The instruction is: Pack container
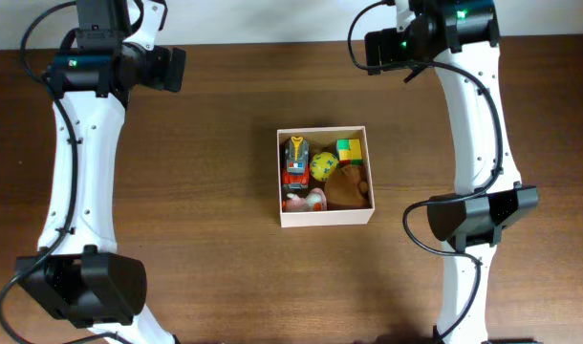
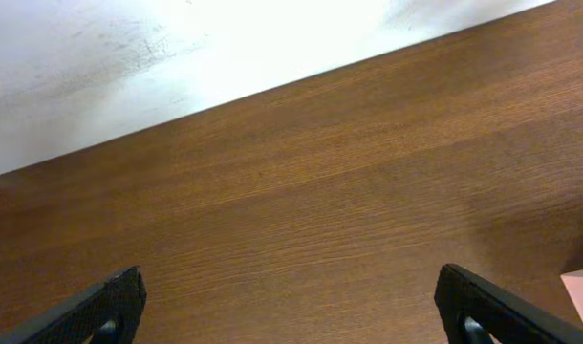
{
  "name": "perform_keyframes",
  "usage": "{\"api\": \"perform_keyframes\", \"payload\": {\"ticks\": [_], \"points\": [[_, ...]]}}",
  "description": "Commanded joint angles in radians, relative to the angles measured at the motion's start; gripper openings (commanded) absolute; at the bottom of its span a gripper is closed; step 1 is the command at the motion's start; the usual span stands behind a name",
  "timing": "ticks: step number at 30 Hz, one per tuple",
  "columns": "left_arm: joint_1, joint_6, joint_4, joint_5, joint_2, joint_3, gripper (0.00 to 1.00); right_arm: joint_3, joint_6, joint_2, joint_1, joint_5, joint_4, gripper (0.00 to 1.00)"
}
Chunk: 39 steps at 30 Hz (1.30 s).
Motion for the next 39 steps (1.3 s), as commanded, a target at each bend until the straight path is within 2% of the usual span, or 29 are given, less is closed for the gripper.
{"api": "perform_keyframes", "payload": {"ticks": [1,15,20,24,28,34,37,39], "points": [[-0.002,-0.010,0.002,-0.003,-0.006,0.016,0.99,0.014,0.011,-0.015,0.004,0.011,0.000,0.99],[-0.002,-0.010,0.002,-0.003,-0.006,0.016,0.99,0.014,0.010,-0.014,0.003,0.011,0.010,0.99],[-0.002,-0.010,0.002,-0.003,-0.006,0.016,0.99,0.014,0.002,-0.055,0.005,0.010,0.155,0.99],[-0.002,-0.010,0.002,-0.003,-0.006,0.016,0.99,0.014,-0.069,-0.160,0.021,0.008,0.341,0.99],[-0.002,-0.010,0.002,-0.003,-0.006,0.016,0.99,0.014,-0.154,-0.278,0.024,0.011,0.453,0.99],[-0.002,-0.010,0.002,-0.003,-0.006,0.016,0.99,-0.014,-0.237,-0.457,0.000,0.014,0.468,0.99],[-0.002,-0.010,0.002,-0.003,-0.006,0.016,0.99,-0.101,-0.236,-0.562,-0.026,0.011,0.470,0.99],[-0.002,-0.010,0.002,-0.003,-0.006,0.016,0.99,-0.222,-0.236,-0.664,-0.046,0.011,0.494,0.99]]}}
